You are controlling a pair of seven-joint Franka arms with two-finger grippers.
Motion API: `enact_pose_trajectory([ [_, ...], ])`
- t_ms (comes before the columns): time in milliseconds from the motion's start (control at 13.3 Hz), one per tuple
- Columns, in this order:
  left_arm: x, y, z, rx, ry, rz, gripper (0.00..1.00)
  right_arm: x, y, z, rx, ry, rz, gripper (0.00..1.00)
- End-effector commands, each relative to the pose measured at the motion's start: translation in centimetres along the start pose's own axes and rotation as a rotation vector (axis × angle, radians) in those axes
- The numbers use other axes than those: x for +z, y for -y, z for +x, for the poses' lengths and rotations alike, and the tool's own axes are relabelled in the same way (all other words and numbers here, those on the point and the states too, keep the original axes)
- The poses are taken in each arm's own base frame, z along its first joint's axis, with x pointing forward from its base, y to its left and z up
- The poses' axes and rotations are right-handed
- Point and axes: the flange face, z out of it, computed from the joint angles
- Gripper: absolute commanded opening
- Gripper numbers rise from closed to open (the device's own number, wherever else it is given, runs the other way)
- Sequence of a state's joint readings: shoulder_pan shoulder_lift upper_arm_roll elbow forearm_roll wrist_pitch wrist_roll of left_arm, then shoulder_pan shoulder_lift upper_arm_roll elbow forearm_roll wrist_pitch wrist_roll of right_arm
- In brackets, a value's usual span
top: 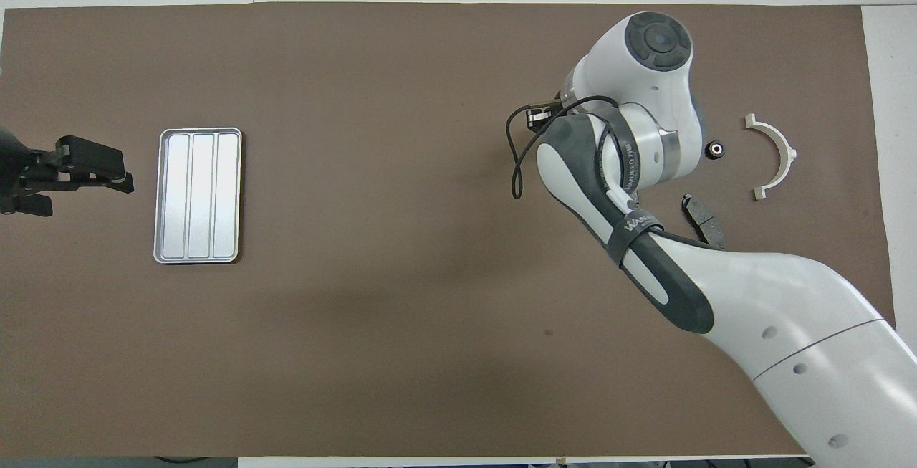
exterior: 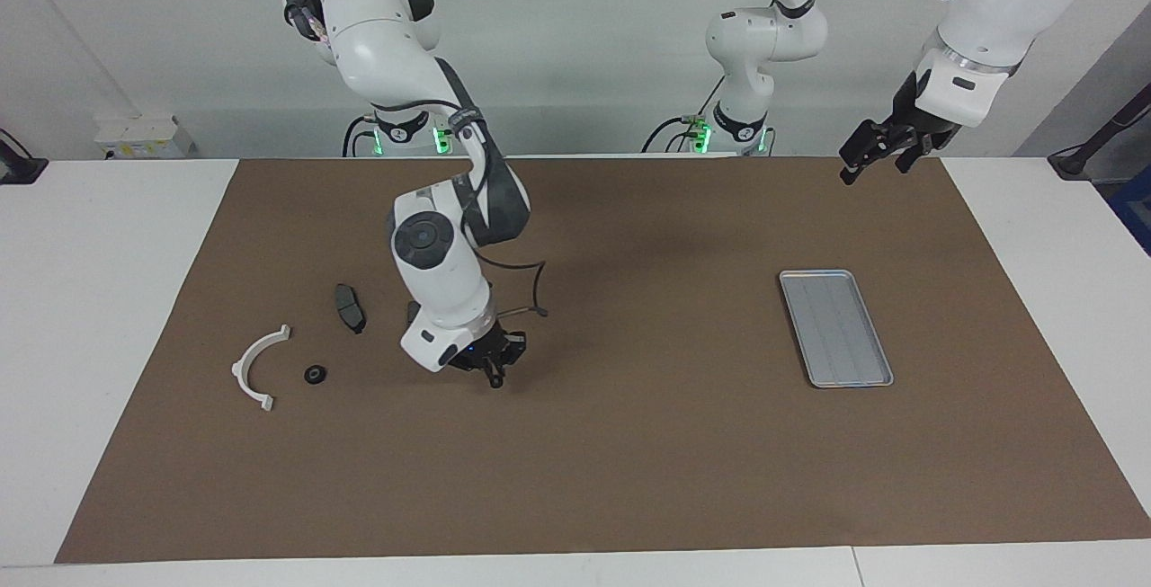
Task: Place bearing gear from tray to pile
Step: 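Carry the gear beside the other gear near the bracket and release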
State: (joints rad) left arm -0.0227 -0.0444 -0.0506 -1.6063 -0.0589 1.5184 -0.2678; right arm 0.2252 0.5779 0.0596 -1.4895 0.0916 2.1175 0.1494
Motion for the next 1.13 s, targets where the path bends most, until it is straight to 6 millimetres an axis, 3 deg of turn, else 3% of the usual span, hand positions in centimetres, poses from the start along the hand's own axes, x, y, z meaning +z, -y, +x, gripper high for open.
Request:
enact_pose_trajectory([
  [0,0.0,0.3,-0.9,0.005,-0.016,0.017,1.00,-1.1,-3.0,-0.7,-0.047,0.029,-0.004,0.00],
  [300,0.0,0.3,-0.9,0.005,-0.016,0.015,1.00,-0.7,-8.9,-1.5,-0.064,0.065,-0.040,0.00],
  [450,0.0,0.3,-0.9,0.005,-0.016,0.017,1.00,-0.5,-14.0,-2.2,-0.087,0.085,-0.073,0.00],
  [601,0.0,0.3,-0.9,0.005,-0.016,0.017,1.00,-0.4,-17.6,-3.4,-0.104,0.106,-0.072,0.00],
  [751,0.0,0.3,-0.9,0.005,-0.016,0.017,1.00,-0.4,-19.3,-4.4,-0.111,0.119,-0.069,0.00],
  [1051,0.0,0.3,-0.9,0.005,-0.016,0.015,1.00,1.0,-18.8,-6.0,-0.105,0.138,-0.068,0.00],
])
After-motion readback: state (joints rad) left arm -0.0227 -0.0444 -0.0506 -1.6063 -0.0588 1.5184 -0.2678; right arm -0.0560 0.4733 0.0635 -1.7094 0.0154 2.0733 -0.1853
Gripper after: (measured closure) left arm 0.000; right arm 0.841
